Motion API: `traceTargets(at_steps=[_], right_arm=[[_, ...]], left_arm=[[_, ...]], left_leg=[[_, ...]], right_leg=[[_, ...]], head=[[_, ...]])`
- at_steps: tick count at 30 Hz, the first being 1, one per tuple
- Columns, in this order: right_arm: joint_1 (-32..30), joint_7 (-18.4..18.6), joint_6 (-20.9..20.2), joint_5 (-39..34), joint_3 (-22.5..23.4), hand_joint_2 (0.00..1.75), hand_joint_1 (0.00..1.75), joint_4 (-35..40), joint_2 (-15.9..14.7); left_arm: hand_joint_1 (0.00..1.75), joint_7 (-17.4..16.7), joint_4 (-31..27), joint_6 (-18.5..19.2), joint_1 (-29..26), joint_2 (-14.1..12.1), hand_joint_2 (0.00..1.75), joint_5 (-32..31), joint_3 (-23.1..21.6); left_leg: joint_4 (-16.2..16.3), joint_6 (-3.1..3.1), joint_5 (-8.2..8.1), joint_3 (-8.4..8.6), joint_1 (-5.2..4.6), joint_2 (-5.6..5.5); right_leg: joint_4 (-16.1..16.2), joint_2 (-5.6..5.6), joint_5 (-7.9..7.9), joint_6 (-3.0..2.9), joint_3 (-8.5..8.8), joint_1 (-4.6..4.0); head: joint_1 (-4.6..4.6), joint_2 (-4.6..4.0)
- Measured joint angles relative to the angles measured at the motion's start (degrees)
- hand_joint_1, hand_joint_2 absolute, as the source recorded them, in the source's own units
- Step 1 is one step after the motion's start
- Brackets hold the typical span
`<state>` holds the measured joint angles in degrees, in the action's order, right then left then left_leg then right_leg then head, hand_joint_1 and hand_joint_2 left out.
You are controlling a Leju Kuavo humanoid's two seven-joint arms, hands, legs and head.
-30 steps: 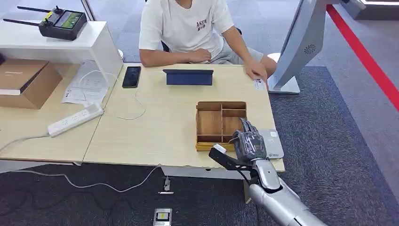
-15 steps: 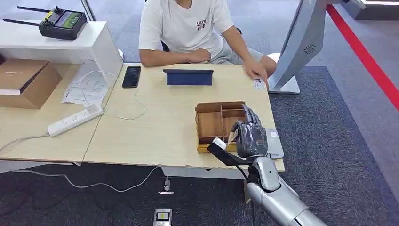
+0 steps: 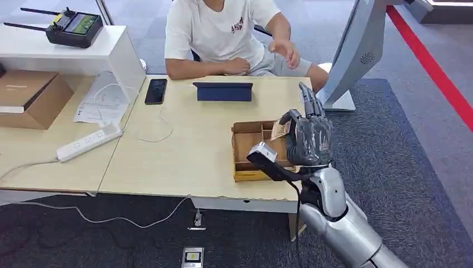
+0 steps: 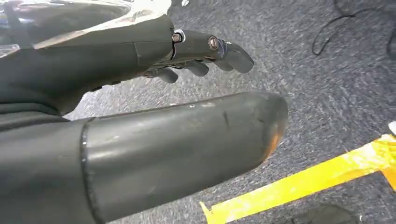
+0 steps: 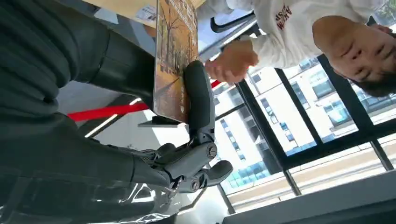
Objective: Pass the card to the sensor for recognition and then transmit it.
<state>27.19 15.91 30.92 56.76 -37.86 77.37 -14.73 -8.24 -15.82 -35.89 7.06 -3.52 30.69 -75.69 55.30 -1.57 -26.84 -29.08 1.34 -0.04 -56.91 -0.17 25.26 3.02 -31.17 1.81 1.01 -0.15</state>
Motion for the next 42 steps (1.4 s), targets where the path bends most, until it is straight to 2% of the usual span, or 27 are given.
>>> traceTargets(at_steps=[7, 12, 18, 28, 32, 34, 35, 36, 42], right_arm=[[7.3, -0.5, -10.0, -0.7, -1.8, 1.75, 1.75, -2.5, 0.8], [15.0, -1.4, -12.7, -3.4, -4.4, 1.75, 1.75, -9.6, 3.5], [22.2, -1.6, -12.0, -5.6, -7.3, 1.75, 1.75, -19.2, 6.9], [28.4, 0.1, -11.6, -5.8, -10.6, 1.75, 1.75, -32.5, 11.2], [29.5, 0.9, -10.2, -6.8, -11.2, 1.75, 1.75, -36.3, 12.4], [30.0, 1.2, -9.7, -7.0, -11.5, 1.75, 1.57, -38.0, 12.8], [30.2, 1.2, -9.6, -7.3, -11.6, 1.75, 0.37, -38.9, 13.0], [30.4, 1.2, -9.5, -7.5, -11.6, 1.75, 0.00, -39.6, 13.1], [31.2, 1.0, -6.3, -8.6, -12.2, 1.75, 0.00, -43.5, 14.1]], left_arm=[[0.00, -0.7, 0.0, 0.9, 0.5, -0.3, 0.00, -2.8, -0.5], [0.00, -1.3, 0.0, 1.7, 1.5, -0.4, 0.00, -4.3, -0.9], [0.00, -1.9, 0.0, 2.1, 2.0, -0.5, 0.00, -5.5, -1.4], [0.00, -2.8, 0.0, 2.8, 2.0, -1.2, 0.00, -5.8, -1.5], [0.00, -3.1, 0.0, 2.7, 1.7, -1.2, 0.00, -6.1, -1.4], [0.00, -3.1, 0.0, 2.6, 1.6, -1.3, 0.00, -6.2, -1.4], [0.00, -3.1, 0.0, 2.5, 1.5, -1.3, 0.00, -6.2, -1.4], [0.00, -3.0, 0.0, 2.3, 1.4, -1.3, 0.00, -6.2, -1.4], [0.00, -3.0, 0.0, 2.2, 1.1, -1.3, 0.00, -6.2, -1.4]], left_leg=[[0.0, -0.03, 0.04, -0.02, 0.00, 0.00], [0.0, -0.05, 0.06, -0.06, 0.01, -0.04], [0.0, -0.05, 0.06, -0.11, 0.01, -0.07], [0.0, -0.05, 0.06, -0.09, 0.01, -0.07], [0.0, -0.05, 0.07, -0.10, 0.01, -0.07], [0.0, -0.05, 0.07, -0.11, 0.01, -0.08], [0.0, -0.05, 0.06, -0.12, 0.01, -0.08], [0.0, -0.05, 0.06, -0.14, 0.01, -0.08], [0.0, -0.06, 0.05, -0.18, 0.01, -0.07]], right_leg=[[0.0, 0.00, -0.03, -0.01, 0.00, 0.00], [-0.1, -0.01, -0.04, -0.02, -0.01, 0.00], [-0.1, -0.04, -0.03, -0.03, -0.05, -0.01], [-0.1, -0.04, -0.04, -0.03, -0.07, -0.01], [-0.1, -0.04, -0.04, -0.03, -0.07, -0.01], [-0.1, -0.04, -0.04, -0.03, -0.07, -0.01], [-0.1, -0.04, -0.04, -0.03, -0.08, -0.01], [-0.1, -0.04, -0.04, -0.03, -0.11, -0.01], [-0.1, -0.03, -0.01, -0.03, -0.18, -0.02]], head=[[0.00, 0.00], [0.00, 0.00], [0.02, 0.00], [0.00, 0.00], [0.00, 0.00], [0.02, 0.00], [0.02, 0.00], [0.02, 0.00], [0.00, 0.00]])
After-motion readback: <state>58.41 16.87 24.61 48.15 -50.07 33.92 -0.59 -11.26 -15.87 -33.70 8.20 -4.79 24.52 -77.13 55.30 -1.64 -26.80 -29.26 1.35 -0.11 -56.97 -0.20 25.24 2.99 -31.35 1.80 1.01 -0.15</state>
